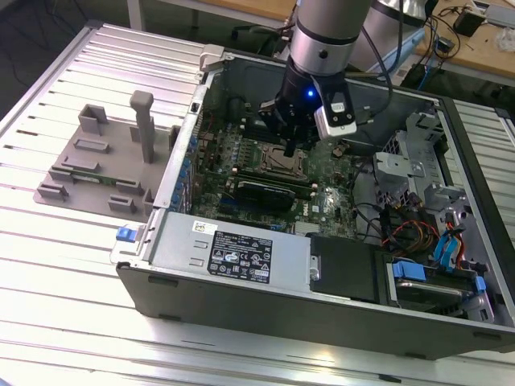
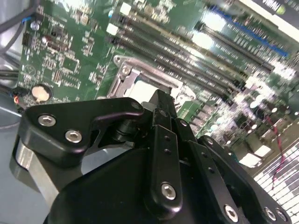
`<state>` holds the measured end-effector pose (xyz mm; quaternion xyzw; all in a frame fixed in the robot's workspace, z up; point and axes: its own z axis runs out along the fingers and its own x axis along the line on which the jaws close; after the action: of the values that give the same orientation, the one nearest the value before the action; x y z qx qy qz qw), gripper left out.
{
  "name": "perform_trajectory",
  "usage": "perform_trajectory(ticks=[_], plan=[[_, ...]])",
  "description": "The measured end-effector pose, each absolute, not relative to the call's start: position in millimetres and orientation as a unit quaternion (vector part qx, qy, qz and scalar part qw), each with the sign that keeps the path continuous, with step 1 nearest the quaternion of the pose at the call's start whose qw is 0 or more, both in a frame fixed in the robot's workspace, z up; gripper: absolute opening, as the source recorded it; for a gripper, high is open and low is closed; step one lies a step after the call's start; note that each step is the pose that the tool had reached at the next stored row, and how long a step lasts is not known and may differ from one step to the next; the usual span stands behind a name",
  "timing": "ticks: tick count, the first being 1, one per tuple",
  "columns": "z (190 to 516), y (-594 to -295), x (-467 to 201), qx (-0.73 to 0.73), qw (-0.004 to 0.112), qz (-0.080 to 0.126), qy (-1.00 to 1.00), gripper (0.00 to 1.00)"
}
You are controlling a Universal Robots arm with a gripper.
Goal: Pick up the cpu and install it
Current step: 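Install the second cpu locking lever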
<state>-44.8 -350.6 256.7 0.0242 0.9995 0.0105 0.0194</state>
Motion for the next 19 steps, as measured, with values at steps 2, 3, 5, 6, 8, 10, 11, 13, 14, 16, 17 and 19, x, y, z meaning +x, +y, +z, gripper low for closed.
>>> perform_trajectory(ticks=[2,3,5,6,8,10,11,13,14,16,17,19], plan=[[257,-359,-45,0.024,0.019,0.011,0.999,0.11],[257,-361,-45,0.024,0.019,0.01,0.999,0.11],[255,-363,-45,0.022,0.019,0.011,1.0,0.11],[253,-363,-45,0.012,0.019,0.011,1.0,0.11],[251,-363,-47,0.002,0.019,0.011,1.0,0.11],[250,-363,-49,0.0,0.019,0.011,1.0,0.11],[249,-363,-50,0.0,0.019,0.011,1.0,0.11],[247,-363,-53,0.0,0.019,0.011,1.0,0.11],[245,-363,-55,0.0,0.019,0.011,1.0,0.11],[244,-364,-57,-0.001,0.019,0.011,1.0,0.11],[242,-364,-59,-0.001,0.019,0.011,1.0,0.11],[240,-365,-62,-0.001,0.019,0.011,1.0,0.11]])
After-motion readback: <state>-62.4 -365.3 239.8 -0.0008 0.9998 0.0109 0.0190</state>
